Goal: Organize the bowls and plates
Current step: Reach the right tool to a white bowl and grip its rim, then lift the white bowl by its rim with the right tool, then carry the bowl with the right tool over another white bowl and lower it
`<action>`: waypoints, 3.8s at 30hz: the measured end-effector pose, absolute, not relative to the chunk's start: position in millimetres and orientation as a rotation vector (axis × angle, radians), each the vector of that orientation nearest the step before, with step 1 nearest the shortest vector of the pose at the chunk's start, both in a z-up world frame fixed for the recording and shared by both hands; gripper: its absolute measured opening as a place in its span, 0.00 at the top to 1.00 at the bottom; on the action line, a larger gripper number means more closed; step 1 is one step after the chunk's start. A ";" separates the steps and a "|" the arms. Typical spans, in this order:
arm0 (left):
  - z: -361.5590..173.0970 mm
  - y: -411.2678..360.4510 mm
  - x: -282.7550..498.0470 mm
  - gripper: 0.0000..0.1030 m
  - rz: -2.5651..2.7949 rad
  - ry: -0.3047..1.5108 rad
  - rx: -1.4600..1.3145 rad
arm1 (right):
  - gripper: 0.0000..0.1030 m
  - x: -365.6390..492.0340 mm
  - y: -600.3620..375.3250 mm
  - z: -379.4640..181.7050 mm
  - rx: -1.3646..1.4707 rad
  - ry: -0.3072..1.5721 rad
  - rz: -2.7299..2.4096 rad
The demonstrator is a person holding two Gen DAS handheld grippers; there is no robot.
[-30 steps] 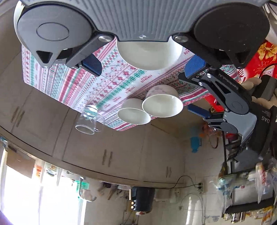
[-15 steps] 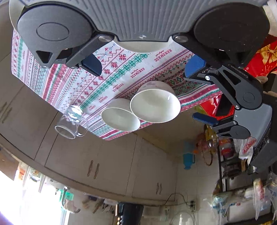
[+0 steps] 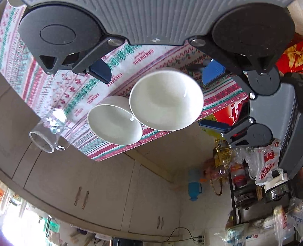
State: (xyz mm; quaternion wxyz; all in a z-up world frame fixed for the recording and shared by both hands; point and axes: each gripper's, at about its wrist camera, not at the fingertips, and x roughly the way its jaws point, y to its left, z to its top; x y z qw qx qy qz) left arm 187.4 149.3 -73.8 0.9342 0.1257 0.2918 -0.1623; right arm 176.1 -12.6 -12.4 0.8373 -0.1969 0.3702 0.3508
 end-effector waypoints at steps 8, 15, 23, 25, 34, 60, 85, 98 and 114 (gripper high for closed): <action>-78.3 149.1 197.4 0.06 -0.377 0.595 0.252 | 0.00 203.2 -3.2 -24.9 -0.381 0.849 0.765; -80.6 148.5 199.4 0.06 -0.399 0.587 0.261 | 0.00 220.9 0.9 -32.2 -0.321 0.897 0.787; -80.5 146.0 200.2 0.06 -0.414 0.571 0.282 | 0.05 227.0 11.0 -34.8 -0.321 0.907 0.846; -80.5 145.5 200.4 0.06 -0.417 0.567 0.286 | 0.07 227.9 13.8 -36.0 -0.331 0.913 0.850; -79.4 145.7 202.8 0.07 -0.426 0.562 0.280 | 0.13 233.8 13.6 -40.3 -0.310 0.931 0.864; -73.3 166.2 202.9 0.15 -0.526 0.564 0.197 | 0.16 244.2 13.4 -38.8 -0.241 0.962 0.883; -23.5 145.0 172.7 0.15 -0.566 0.568 0.229 | 0.16 210.8 -17.6 -4.1 -0.181 0.925 0.878; -1.2 101.6 136.9 0.15 -0.648 0.522 0.276 | 0.16 157.5 -72.7 25.4 -0.156 0.865 0.819; -21.5 53.3 125.7 0.15 -0.745 0.598 0.272 | 0.16 120.0 -132.3 13.8 -0.115 0.880 0.720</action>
